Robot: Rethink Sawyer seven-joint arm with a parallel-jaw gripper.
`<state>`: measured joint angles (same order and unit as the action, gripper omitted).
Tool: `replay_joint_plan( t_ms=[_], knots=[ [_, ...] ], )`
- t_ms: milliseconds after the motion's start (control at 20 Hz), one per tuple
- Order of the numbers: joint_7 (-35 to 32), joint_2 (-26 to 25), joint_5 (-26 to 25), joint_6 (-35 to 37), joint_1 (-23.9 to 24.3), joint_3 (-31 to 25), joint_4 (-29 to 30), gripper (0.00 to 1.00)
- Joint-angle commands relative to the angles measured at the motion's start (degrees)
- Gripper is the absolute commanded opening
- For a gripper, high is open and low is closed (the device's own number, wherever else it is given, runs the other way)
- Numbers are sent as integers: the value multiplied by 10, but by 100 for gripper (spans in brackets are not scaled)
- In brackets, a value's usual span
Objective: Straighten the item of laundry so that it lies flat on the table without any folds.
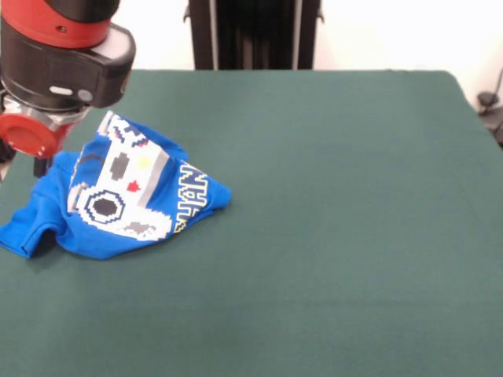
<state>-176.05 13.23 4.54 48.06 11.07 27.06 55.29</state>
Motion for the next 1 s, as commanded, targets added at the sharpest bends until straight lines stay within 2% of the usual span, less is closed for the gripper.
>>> replay_joint_plan(
  t_ms=[50, 200, 450, 700, 1000],
  knots=[
    [59, -24, -17, 103, -36, -62, -16, 0],
    [54, -15, -10, 135, -41, -62, -19, 0],
    [8, -10, 7, 169, -61, -60, -20, 0],
    [-12, -10, 15, 153, -68, -68, -1, 0],
    [-22, -33, 20, 108, -67, -80, 11, 0]
  ],
)
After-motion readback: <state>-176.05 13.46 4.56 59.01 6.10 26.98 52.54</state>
